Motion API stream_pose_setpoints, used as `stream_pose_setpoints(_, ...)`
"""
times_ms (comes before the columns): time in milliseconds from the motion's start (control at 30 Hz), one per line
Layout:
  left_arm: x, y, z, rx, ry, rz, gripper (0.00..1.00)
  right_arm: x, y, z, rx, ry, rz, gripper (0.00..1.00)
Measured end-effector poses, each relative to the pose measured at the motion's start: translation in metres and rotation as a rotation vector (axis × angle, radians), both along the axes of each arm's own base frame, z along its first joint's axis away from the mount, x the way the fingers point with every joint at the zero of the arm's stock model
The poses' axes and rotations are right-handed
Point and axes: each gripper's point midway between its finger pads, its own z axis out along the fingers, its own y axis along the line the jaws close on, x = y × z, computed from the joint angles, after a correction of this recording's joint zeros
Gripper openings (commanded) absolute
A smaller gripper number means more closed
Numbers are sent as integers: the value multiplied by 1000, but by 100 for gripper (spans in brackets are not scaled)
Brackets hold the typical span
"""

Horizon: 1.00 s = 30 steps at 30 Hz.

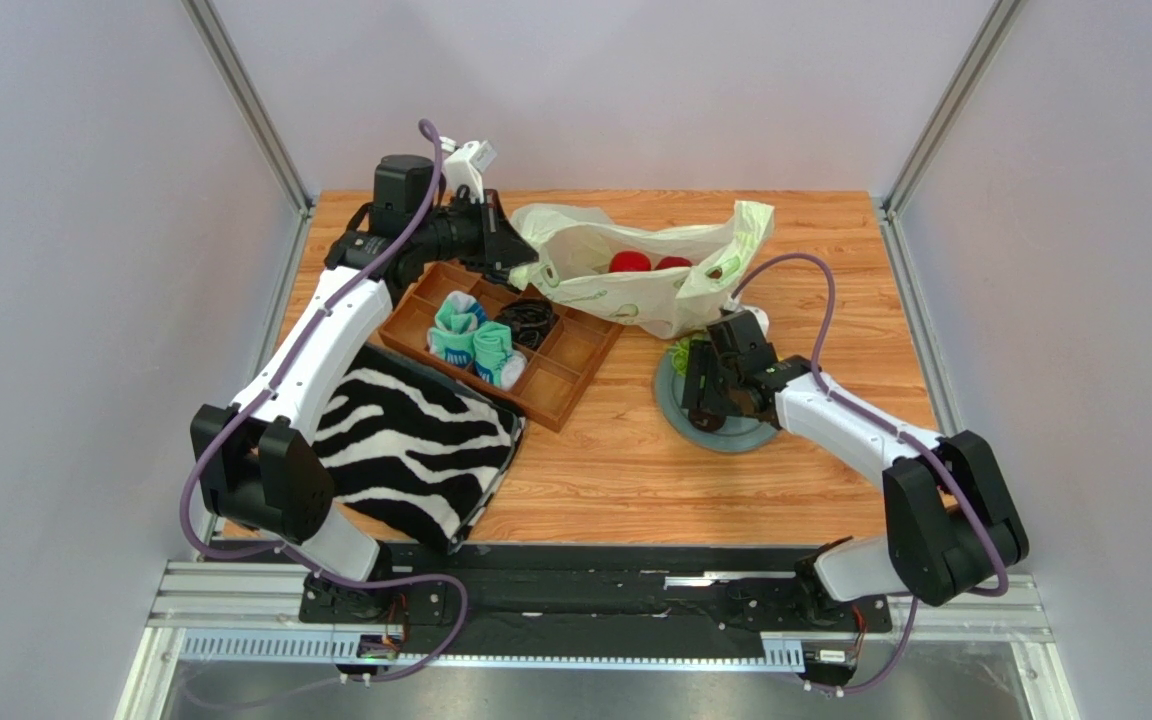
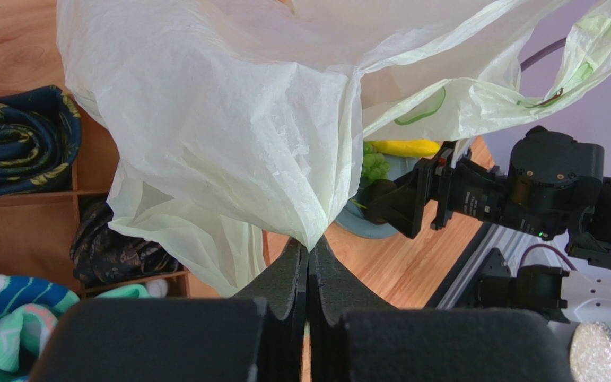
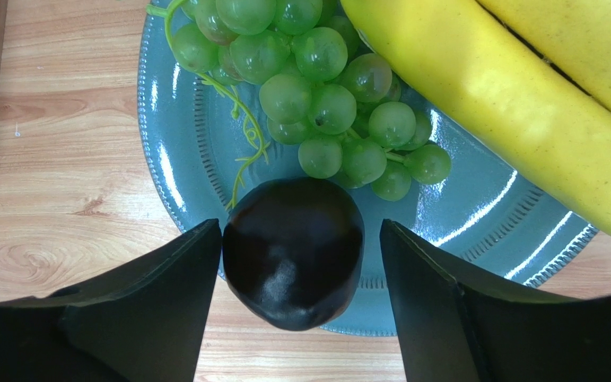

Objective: Place the fruits into the plastic bag

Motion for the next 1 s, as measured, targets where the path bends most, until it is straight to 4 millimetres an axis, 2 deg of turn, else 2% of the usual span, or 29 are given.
stream_pose_setpoints(67,0,0,0,0,0,0,0,1,1,-2,3,0,-2,59)
stream_pose_setpoints(167,0,0,0,0,0,0,0,2,2,-3,8,-2,-1,49)
stream_pose_setpoints(367,0,0,0,0,0,0,0,3,3,-3,12,-3,-2,39)
stream_pose_setpoints(600,0,0,0,0,0,0,0,-4,5,5,7,-38,20,35)
stream_pose_setpoints(700,0,0,0,0,0,0,0,-13,17,26,13,-116,81,35)
stream_pose_setpoints(900,0,0,0,-1,0,-1,0,-30,63,97,131,-360,294,34)
stream_pose_setpoints(1000,0,0,0,-2,1,-2,0,-38,83,127,190,-441,386,35)
